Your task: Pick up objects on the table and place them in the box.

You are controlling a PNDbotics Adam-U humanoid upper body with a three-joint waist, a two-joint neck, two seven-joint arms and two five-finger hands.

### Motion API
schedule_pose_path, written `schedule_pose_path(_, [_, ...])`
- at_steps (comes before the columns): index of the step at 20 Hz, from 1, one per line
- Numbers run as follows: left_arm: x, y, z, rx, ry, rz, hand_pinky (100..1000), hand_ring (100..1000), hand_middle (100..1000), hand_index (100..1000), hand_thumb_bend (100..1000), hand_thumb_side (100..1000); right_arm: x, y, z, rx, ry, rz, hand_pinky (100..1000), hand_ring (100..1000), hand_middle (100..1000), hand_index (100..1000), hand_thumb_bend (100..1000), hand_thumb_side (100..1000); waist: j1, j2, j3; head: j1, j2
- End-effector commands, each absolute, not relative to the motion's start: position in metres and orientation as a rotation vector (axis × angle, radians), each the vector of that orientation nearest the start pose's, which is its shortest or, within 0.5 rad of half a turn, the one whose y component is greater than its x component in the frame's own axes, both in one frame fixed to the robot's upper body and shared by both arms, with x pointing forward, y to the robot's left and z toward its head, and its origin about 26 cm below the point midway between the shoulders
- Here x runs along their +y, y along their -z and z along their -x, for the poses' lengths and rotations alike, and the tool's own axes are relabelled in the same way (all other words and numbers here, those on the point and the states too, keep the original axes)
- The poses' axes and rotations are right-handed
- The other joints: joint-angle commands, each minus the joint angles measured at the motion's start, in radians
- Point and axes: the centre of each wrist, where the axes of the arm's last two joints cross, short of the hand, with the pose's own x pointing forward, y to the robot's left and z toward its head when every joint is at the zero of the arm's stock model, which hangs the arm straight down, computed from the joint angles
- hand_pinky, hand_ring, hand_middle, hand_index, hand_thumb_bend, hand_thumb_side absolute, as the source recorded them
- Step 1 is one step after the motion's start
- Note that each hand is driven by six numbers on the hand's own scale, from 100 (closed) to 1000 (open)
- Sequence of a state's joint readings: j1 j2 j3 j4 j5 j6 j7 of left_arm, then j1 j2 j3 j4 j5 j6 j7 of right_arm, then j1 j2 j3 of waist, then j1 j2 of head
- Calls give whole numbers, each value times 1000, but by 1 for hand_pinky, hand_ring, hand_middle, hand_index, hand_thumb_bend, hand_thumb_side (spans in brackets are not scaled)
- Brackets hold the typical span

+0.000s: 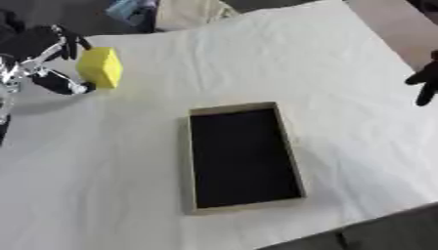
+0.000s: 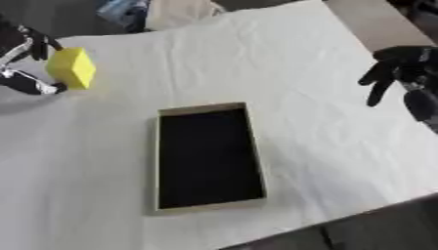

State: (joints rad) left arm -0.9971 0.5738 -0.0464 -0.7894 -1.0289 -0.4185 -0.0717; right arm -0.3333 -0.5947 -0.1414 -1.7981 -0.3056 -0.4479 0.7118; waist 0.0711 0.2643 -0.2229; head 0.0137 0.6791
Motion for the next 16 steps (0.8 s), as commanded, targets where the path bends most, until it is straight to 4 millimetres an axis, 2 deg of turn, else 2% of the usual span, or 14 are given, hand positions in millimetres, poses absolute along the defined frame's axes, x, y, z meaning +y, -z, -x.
schedule_pose_path(1, [366, -248, -474, -1632, 1420, -1221, 727, 492, 448, 642, 526, 175, -358, -228, -320, -2324, -1382, -70, 745, 529, 668, 901, 100, 617, -9, -23, 2, -4, 8])
schedule_pose_path(5, [366, -250, -474, -1635, 1418, -1213, 727, 492, 448, 642, 526, 175, -358, -228, -320, -2323, -1382, -70, 745, 529, 668, 901, 100, 617, -9, -24, 2, -4, 8])
schedule_pose_path(6, [365, -252, -474, -1642, 1419, -1216, 729, 488, 439, 638, 519, 152, -359, -228, -320, -2324, -1382, -70, 745, 530, 669, 901, 100, 609, -11, -27, 5, -4, 6])
schedule_pose_path(8, [362, -258, -471, -1691, 1437, -1215, 729, 487, 437, 637, 519, 150, -360, -226, -319, -2318, -1376, -73, 745, 530, 669, 901, 100, 608, -16, -44, 15, -12, 12])
schedule_pose_path(11, [359, -266, -467, -1747, 1459, -1191, 730, 486, 435, 637, 513, 147, -361, -225, -319, -2314, -1374, -76, 745, 530, 670, 900, 100, 606, -20, -54, 18, -18, 15])
schedule_pose_path(16, [356, -272, -463, -1768, 1457, -1157, 730, 486, 435, 637, 513, 147, -361, -224, -319, -2314, -1373, -76, 745, 530, 670, 900, 100, 606, -21, -57, 19, -19, 15])
